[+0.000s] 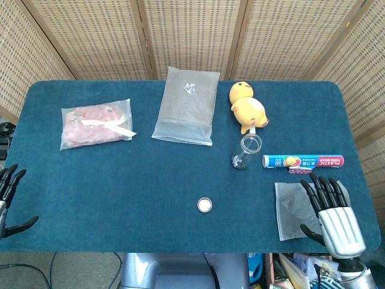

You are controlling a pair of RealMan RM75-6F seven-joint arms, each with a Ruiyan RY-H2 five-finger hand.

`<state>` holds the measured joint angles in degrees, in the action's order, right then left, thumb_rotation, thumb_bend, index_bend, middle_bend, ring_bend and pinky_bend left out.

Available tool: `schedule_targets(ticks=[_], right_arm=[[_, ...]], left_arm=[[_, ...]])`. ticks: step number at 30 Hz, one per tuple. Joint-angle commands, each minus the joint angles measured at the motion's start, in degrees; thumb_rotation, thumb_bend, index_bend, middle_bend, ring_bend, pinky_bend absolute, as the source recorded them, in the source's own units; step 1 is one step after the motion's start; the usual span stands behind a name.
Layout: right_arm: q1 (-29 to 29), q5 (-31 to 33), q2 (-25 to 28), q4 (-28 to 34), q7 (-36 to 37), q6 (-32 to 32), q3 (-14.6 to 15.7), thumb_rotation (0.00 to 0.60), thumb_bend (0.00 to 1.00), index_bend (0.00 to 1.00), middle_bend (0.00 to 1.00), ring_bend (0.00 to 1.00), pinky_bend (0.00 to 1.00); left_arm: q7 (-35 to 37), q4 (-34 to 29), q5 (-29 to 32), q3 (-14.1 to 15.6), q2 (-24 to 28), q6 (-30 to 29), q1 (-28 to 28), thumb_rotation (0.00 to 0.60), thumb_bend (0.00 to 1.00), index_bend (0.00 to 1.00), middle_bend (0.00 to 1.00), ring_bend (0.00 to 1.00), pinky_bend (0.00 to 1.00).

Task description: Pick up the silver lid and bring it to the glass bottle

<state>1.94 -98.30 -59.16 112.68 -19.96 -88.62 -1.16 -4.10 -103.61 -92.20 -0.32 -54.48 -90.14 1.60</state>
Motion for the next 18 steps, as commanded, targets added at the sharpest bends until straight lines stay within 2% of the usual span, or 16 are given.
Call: schedule_targets(ticks=[1, 8, 12, 16, 18], right_arm=[[-0.05, -0.05, -0.02, 0.05, -0.11, 0.06, 0.09, 0.6, 0.0, 0.08, 0.0, 0.0, 0.0], [0.85, -0.29, 0.14, 0.33, -0.12, 2.93, 1.08, 0.6, 0.0, 0.1, 0.0, 0.0, 0.0], [6.92, -1.65, -0.84, 0.08, 2.16, 13.66, 1.92, 0.6, 0.0, 0.17, 0.0, 0.0, 0.0], [12.1, -3.51, -2.67, 0.37, 7.88, 19.99, 1.72, 0.6, 0.01, 0.28, 0.0, 0.0, 0.0], [14.78, -3.45, -4.17, 0.0, 9.57, 23.11, 1.03, 0.6, 0.04, 0.32, 0.0, 0.0, 0.0]], left_arm=[[-0.07, 0.05, -0.05, 0.05, -0.03, 0.06, 0.02, 0.6, 0.0, 0.0, 0.0, 0.0, 0.0], [-0.39, -0.1, 0.07, -0.06, -0.12, 0.2, 0.12, 0.6, 0.0, 0.0, 0.0, 0.0, 0.0], [-0.47, 0.02, 1.07, -0.4, -0.24, 1.0, 0.51, 0.6, 0.0, 0.0, 0.0, 0.0, 0.0], [-0.64, 0.09, 2.04, -0.7, -0.33, 1.79, 0.88, 0.6, 0.0, 0.0, 0.0, 0.0, 0.0], [-0.82, 0.0, 2.43, -0.79, -0.37, 2.1, 1.01, 0.6, 0.0, 0.0, 0.0, 0.0, 0.0]])
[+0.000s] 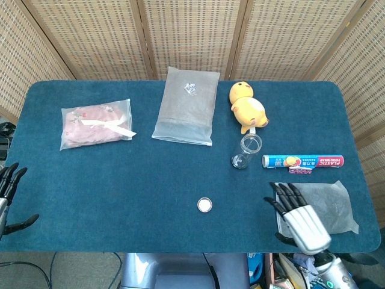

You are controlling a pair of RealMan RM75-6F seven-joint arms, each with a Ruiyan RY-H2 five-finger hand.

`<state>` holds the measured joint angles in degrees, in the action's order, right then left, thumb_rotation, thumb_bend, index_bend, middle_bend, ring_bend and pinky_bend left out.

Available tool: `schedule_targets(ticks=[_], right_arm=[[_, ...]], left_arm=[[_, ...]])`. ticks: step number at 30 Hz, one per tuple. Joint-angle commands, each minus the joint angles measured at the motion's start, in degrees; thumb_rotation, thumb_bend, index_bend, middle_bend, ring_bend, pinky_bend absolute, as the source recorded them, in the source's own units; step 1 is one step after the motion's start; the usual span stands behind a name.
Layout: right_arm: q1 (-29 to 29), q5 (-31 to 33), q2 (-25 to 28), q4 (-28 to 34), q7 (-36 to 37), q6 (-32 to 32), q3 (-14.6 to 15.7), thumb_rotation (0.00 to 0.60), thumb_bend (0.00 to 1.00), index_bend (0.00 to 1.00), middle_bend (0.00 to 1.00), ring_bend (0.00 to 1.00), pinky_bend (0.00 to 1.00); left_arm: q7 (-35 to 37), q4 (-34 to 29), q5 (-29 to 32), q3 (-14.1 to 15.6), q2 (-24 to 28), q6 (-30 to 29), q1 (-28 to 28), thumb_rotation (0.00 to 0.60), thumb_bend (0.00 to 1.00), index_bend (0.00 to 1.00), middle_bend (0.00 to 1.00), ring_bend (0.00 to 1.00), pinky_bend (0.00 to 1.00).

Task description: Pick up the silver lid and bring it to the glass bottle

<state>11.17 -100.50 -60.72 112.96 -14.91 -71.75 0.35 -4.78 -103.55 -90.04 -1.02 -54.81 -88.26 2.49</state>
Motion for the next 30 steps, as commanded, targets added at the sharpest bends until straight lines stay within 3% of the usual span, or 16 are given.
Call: schedule_targets(ticks=[1, 11, 19, 30], right_arm=[[7.24, -0.9, -4.04, -1.04, 4.65, 8.03, -1.29, 0.6, 0.07, 0.34, 0.0, 0.0, 0.0], [15.0, 8.52, -15.65, -8.11, -0.2, 17.28, -6.93, 0.6, 0.25, 0.44, 0.0, 0.0, 0.0], [20.42, 22.01, -24.65, -14.1, -9.07, 23.21, -10.97, 0.6, 0.33, 0.46, 0.0, 0.0, 0.0], [25.89, 34.65, -31.97, -19.21, -18.8, 24.17, -10.57, 0.6, 0.41, 0.47, 0.0, 0.0, 0.0]], left_arm=[[-0.25, -0.13, 0.45, -0.16, -0.06, 0.28, 0.15, 0.6, 0.0, 0.0, 0.0, 0.0, 0.0], [-0.41, -0.11, 1.09, -0.24, 0.04, 0.64, 0.24, 0.6, 0.0, 0.0, 0.0, 0.0, 0.0], [1.17, 0.13, 1.09, -0.35, 0.6, 0.26, 0.13, 0.6, 0.0, 0.0, 0.0, 0.0, 0.0], [2.73, 0.53, 1.42, -0.48, 1.08, 0.52, 0.28, 0.6, 0.0, 0.0, 0.0, 0.0, 0.0]])
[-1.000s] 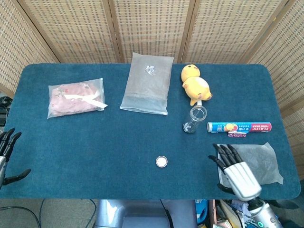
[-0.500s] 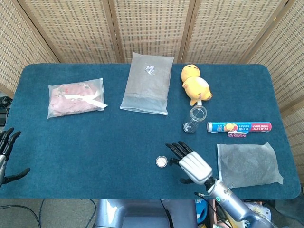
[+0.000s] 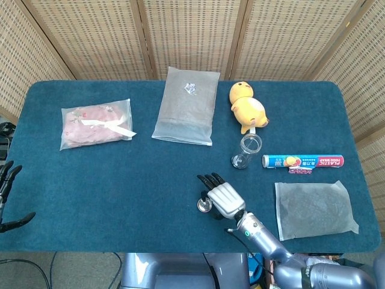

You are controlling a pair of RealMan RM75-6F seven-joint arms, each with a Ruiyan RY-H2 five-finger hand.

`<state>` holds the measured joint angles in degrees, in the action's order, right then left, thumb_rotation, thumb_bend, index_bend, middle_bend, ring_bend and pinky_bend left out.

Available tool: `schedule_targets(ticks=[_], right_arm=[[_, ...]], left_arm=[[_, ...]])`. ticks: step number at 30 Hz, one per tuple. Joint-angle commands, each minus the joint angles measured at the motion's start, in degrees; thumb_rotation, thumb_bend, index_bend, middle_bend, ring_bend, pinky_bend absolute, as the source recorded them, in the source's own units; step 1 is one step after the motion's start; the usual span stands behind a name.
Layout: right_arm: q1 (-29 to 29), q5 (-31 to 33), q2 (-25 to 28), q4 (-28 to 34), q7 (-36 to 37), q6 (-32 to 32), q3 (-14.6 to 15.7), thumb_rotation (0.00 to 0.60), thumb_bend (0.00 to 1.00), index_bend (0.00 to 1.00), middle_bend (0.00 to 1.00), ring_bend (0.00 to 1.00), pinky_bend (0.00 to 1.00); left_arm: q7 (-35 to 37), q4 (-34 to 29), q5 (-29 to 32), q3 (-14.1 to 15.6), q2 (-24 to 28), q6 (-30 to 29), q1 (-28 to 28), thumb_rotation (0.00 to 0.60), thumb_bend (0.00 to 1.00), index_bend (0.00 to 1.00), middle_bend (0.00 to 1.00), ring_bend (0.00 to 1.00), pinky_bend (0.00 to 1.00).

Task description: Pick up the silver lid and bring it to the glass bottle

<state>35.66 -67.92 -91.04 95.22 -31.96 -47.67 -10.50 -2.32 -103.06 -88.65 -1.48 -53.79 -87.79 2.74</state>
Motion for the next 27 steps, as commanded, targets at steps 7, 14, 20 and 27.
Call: schedule_targets(ticks=[7, 14, 20, 27], right_arm=[[3.23, 5.68, -3.04, -3.46, -2.94, -0.69, 0.85, 0.6, 0.45, 0.48, 0.0, 0.0, 0.0], [4.22, 8.13, -3.89, -3.49, -2.79, -1.34, 1.18, 0.6, 0.49, 0.49, 0.0, 0.0, 0.0], [5.38, 10.77, -4.78, -3.8, -2.71, -2.37, 0.99, 0.6, 0.53, 0.5, 0.0, 0.0, 0.0], [6.46, 12.2, -4.77, -4.06, -2.86, -3.02, 1.86, 0.6, 0.54, 0.55, 0.0, 0.0, 0.0]], left_arm=[[1.1, 0.46, 0.13, -0.09, 0.17, 0.27, 0.2, 0.6, 0.0, 0.0, 0.0, 0.0, 0.0], [1.04, 0.53, 0.47, -0.21, 0.09, 0.53, 0.36, 0.6, 0.0, 0.0, 0.0, 0.0, 0.0], [0.44, 0.44, 0.74, -0.26, -0.14, 0.75, 0.48, 0.6, 0.0, 0.0, 0.0, 0.0, 0.0], [0.3, 0.54, 1.22, -0.38, -0.28, 0.89, 0.54, 0.6, 0.0, 0.0, 0.0, 0.0, 0.0]])
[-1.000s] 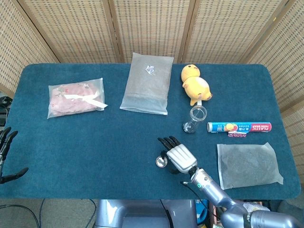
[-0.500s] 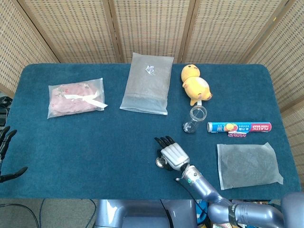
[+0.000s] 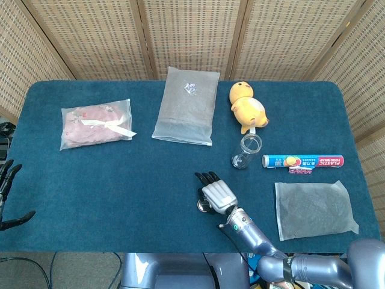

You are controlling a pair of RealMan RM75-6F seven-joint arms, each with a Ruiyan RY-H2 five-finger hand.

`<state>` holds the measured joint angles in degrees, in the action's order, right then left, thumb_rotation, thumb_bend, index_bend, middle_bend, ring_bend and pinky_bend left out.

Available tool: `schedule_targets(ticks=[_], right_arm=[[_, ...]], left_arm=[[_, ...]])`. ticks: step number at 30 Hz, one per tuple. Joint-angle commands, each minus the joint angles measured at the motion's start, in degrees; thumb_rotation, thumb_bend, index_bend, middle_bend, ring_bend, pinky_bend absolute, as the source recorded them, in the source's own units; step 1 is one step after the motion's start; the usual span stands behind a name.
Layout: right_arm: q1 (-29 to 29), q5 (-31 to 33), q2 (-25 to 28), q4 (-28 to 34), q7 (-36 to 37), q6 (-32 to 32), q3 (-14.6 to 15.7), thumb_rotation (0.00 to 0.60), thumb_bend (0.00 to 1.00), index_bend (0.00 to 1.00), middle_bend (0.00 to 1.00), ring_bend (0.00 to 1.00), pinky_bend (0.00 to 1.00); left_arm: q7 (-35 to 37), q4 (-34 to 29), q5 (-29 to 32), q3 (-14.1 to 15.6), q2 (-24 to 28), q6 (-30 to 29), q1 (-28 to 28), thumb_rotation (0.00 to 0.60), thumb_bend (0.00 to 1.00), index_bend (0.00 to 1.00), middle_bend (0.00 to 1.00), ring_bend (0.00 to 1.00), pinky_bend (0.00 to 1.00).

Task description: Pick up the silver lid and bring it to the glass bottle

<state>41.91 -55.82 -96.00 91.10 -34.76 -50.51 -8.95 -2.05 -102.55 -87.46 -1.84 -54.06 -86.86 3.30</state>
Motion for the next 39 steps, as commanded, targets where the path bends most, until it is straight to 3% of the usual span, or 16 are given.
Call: schedule_targets(ticks=[1, 9, 23, 30, 36, 39], right_arm=[[0.25, 0.09, 0.26, 0.13, -0.06, -0.27, 0.43, 0.6, 0.54, 0.55, 0.0, 0.0, 0.0], [0.66, -0.04, 0.33, -0.23, 0.87, -0.86, 1.79, 0.6, 0.54, 0.56, 0.0, 0.0, 0.0], [1.25, -0.83, -0.63, -1.7, 2.67, -1.4, 2.59, 0.6, 0.68, 0.65, 0.0, 0.0, 0.0], [1.31, -1.65, -0.32, -1.26, 3.73, -1.87, 2.8, 0.6, 0.69, 0.66, 0.0, 0.0, 0.0], [1.27, -3.55, 1.49, 1.95, 5.59, -3.57, 1.37, 0.6, 0.69, 0.67, 0.0, 0.0, 0.0], [1.42, -5.21, 4.72, 6.38, 6.7, -5.42, -1.17, 0.6, 0.69, 0.67, 0.0, 0.0, 0.0]], left_arm=[[0.04, 0.03, 0.05, -0.03, 0.0, -0.05, -0.02, 0.6, 0.0, 0.0, 0.0, 0.0, 0.0], [-0.14, -0.02, -0.05, 0.05, -0.07, 0.03, 0.04, 0.6, 0.0, 0.0, 0.0, 0.0, 0.0], [-0.01, 0.1, 0.39, -0.1, -0.1, 0.24, 0.17, 0.6, 0.0, 0.0, 0.0, 0.0, 0.0], [-0.29, 0.02, 0.34, -0.05, -0.18, 0.32, 0.22, 0.6, 0.0, 0.0, 0.0, 0.0, 0.0], [-0.27, -0.03, 0.36, -0.02, -0.15, 0.38, 0.24, 0.6, 0.0, 0.0, 0.0, 0.0, 0.0], [0.0, -0.02, 0.33, -0.04, -0.08, 0.3, 0.22, 0.6, 0.0, 0.0, 0.0, 0.0, 0.0]])
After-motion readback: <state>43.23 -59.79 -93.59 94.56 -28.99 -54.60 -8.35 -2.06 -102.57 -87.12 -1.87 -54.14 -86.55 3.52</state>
